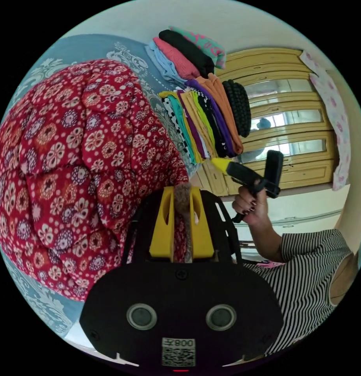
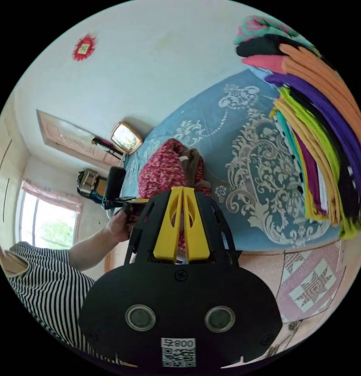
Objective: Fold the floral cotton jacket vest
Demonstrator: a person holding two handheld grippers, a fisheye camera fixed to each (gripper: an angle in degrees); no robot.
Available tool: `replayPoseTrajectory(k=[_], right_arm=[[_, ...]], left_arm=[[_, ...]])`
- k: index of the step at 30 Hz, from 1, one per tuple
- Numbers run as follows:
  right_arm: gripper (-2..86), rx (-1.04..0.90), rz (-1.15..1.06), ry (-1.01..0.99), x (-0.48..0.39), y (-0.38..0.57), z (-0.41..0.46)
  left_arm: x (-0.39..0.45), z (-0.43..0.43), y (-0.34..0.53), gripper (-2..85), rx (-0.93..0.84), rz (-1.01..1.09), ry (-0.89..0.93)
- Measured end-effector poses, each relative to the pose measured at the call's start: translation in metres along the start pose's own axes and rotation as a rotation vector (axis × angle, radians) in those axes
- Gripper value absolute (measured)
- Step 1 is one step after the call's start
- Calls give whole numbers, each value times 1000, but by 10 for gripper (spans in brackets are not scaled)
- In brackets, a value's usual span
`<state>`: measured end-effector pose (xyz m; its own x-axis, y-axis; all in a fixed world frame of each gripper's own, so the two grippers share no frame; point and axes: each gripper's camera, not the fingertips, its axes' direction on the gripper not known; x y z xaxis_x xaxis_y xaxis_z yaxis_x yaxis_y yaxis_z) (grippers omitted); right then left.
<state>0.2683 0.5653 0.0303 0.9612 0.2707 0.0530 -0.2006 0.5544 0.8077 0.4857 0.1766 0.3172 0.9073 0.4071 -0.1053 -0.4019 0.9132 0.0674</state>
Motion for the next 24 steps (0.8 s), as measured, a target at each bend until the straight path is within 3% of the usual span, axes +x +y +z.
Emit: replayPoseTrajectory(k=[8,11,16,19,24], right_arm=[[0,-408,-214,73,-22,-33,100],[0,-406,-173,15,-9,-29,107],[0,-406,-131,-9,8,-10,115],[1,-398,-99,-16,15,-1,120],[1,-392,-74,30,24,12,133]], left_arm=[[19,10,4,87,-17,114,-161],[22,-4,21,61,27,180,-144],[-21,-42,55,27,231,-2,-292],[-58,-34,53,10,221,-100,-295],[-75,-21,45,2,165,-65,-333]])
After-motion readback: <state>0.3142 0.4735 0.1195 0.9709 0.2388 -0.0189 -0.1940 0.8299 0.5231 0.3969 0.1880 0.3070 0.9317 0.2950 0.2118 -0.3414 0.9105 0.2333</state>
